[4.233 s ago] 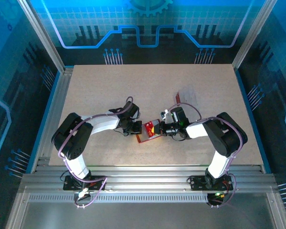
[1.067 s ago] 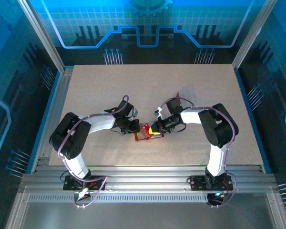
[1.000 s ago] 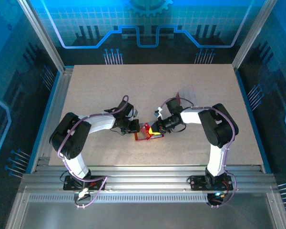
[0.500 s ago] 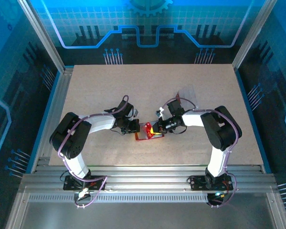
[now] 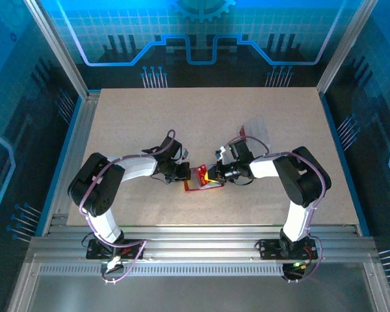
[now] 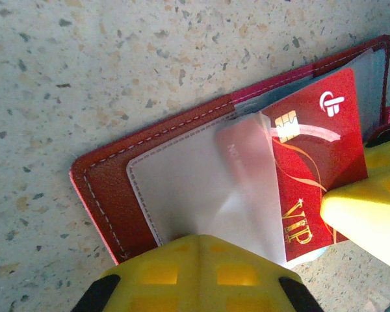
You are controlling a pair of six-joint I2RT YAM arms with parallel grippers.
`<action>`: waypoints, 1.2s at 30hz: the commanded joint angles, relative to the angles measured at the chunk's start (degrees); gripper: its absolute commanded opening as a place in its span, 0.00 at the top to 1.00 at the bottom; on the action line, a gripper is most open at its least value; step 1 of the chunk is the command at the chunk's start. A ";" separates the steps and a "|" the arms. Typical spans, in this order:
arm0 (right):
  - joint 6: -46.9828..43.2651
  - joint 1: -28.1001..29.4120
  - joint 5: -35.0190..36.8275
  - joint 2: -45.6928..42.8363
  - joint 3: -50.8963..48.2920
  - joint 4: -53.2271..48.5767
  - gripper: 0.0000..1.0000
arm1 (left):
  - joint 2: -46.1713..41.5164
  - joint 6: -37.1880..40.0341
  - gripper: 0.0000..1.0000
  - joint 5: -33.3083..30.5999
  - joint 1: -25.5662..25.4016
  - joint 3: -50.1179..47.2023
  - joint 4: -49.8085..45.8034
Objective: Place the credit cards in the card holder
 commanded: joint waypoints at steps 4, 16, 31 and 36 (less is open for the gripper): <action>4.16 2.68 3.48 0.12 -2.07 2.71 1.00 | 2.86 0.89 1.00 -1.71 0.29 -2.54 -3.08; 12.52 3.17 0.10 2.50 -4.82 14.06 1.00 | 2.63 0.94 0.99 -1.89 0.28 -2.67 -3.02; 16.00 4.77 -1.47 3.36 -4.93 16.44 1.00 | 2.42 0.94 1.00 -1.98 0.28 -2.72 -3.06; 12.18 6.56 0.67 2.58 -4.11 11.19 0.97 | 2.28 0.72 0.99 -1.77 0.21 -2.83 -2.93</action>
